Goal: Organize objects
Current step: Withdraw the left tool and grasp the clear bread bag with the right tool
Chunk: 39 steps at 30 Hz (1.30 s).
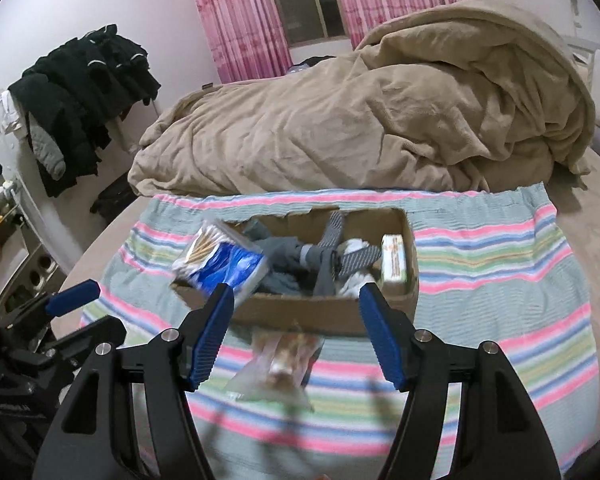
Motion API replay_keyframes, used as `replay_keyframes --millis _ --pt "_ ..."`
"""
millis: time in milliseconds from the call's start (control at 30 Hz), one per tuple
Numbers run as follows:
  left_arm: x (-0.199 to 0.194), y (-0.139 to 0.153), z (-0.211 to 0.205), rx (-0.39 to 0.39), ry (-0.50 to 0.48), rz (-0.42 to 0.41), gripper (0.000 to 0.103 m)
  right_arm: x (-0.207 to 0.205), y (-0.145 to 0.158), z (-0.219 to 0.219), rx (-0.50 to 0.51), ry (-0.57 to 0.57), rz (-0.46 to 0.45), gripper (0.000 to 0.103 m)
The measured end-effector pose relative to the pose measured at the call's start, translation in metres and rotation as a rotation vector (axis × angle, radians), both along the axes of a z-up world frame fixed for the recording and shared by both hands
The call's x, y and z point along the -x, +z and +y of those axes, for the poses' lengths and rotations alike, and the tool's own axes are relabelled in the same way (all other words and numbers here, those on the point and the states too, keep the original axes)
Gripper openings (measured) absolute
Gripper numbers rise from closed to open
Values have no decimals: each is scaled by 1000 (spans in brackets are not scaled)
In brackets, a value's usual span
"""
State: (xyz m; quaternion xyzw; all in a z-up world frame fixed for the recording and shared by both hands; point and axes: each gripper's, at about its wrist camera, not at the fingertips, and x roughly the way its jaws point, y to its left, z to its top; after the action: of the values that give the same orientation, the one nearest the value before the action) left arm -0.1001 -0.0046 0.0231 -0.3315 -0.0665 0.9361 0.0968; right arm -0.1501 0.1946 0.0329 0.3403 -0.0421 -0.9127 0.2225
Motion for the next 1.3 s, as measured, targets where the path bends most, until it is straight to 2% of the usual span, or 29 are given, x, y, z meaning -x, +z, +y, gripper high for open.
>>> replay_keyframes --millis 133,167,233,567,1000,1233,1300 --pt "-18 -1 -3 -5 2 -6 94 -15 -2 -3 2 13 -8 70" --pt "-22 -2 -3 -6 3 -10 94 -19 -4 -3 3 18 -11 78" --pt "-27 -5 -3 -4 5 -17 94 -26 -6 -4 7 22 -10 86" --pt "-42 -33 -15 -18 31 -76 94 -32 -29 -10 -17 26 -57 86" --pt "-29 -80 -42 -65 89 -188 94 -5 -77 -39 -87 56 -141 86" --pt "-14 -95 -47 -78 103 -222 94 15 -100 -47 -108 56 -204 86" --pt "-8 -95 -47 -80 104 -219 94 19 -105 -50 -108 65 -215 82"
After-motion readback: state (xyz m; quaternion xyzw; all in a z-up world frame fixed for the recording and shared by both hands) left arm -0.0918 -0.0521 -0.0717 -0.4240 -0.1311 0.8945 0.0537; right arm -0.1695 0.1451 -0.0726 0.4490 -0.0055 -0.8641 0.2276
